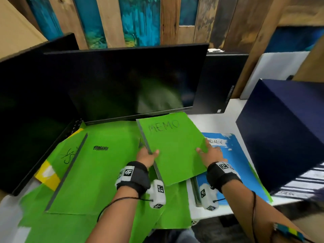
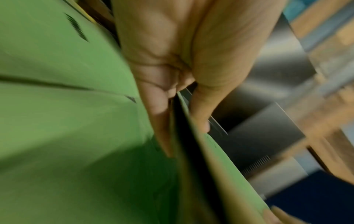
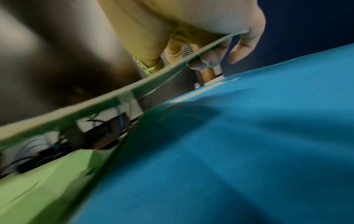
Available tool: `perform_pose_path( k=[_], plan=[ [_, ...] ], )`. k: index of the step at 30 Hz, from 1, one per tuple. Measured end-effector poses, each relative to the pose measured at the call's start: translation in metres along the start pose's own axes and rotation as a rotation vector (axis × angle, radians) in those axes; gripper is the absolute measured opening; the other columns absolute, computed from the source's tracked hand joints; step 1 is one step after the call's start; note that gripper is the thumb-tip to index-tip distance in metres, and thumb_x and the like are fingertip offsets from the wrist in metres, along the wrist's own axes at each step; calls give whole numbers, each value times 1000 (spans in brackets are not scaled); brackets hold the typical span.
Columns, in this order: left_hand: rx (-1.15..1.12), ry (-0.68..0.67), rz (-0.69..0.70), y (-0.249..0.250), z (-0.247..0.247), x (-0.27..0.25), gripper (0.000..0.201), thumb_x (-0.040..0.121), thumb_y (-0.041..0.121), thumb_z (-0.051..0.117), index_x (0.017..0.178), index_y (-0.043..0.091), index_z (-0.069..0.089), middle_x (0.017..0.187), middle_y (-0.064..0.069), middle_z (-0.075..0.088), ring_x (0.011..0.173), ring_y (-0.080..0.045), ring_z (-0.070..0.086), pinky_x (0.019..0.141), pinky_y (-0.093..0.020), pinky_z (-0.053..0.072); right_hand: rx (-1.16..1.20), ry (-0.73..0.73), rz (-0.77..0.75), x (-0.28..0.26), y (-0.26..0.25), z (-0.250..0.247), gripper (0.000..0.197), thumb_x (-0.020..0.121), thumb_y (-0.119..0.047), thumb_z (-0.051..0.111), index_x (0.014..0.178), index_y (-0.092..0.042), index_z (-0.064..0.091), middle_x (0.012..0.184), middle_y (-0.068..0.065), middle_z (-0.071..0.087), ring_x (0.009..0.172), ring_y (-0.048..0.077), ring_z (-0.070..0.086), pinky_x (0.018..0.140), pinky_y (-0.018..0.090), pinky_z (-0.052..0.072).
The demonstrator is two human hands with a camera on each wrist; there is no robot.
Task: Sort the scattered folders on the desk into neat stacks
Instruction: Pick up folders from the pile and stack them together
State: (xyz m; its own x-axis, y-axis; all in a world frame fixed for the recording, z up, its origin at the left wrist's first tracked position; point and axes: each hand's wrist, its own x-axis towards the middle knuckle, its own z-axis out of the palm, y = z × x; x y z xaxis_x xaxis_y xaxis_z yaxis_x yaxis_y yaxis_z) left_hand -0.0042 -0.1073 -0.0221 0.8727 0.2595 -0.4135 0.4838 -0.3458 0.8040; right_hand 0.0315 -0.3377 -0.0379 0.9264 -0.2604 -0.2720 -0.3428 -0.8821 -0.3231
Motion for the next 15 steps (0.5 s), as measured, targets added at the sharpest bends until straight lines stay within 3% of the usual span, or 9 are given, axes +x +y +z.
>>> perform_pose_path(
  k=[3,8,11,15],
  plan=[
    [173,-175,98,11,52,-2,77,84,15,67,144,0,21,143,-12,45,130,-26,46,108,-33,38,2,27,187,0,42,-9,65,89,-58,42,146,-41,16,145,16,36,133,32,37,107,53,29],
    [405,-149,242,24,102,-14,77,85,23,66,142,-3,21,135,-17,51,124,-28,51,100,-33,43,-6,41,383,-7,86,-18,62,89,-49,47,145,-36,24,148,17,31,137,34,27,110,54,20],
    [500,-160,244,20,116,-20,88,86,29,64,146,-4,9,139,-20,46,128,-30,46,103,-33,39,-41,13,438,-13,97,-14,55,89,-43,45,142,-31,33,149,15,29,136,34,26,110,53,21],
    [542,-168,252,16,130,-32,88,85,30,65,146,-4,10,148,-23,29,136,-31,34,111,-29,30,-80,-15,457,-19,96,-15,53,88,-23,39,141,-25,37,151,11,21,135,33,23,111,50,22]
  ],
)
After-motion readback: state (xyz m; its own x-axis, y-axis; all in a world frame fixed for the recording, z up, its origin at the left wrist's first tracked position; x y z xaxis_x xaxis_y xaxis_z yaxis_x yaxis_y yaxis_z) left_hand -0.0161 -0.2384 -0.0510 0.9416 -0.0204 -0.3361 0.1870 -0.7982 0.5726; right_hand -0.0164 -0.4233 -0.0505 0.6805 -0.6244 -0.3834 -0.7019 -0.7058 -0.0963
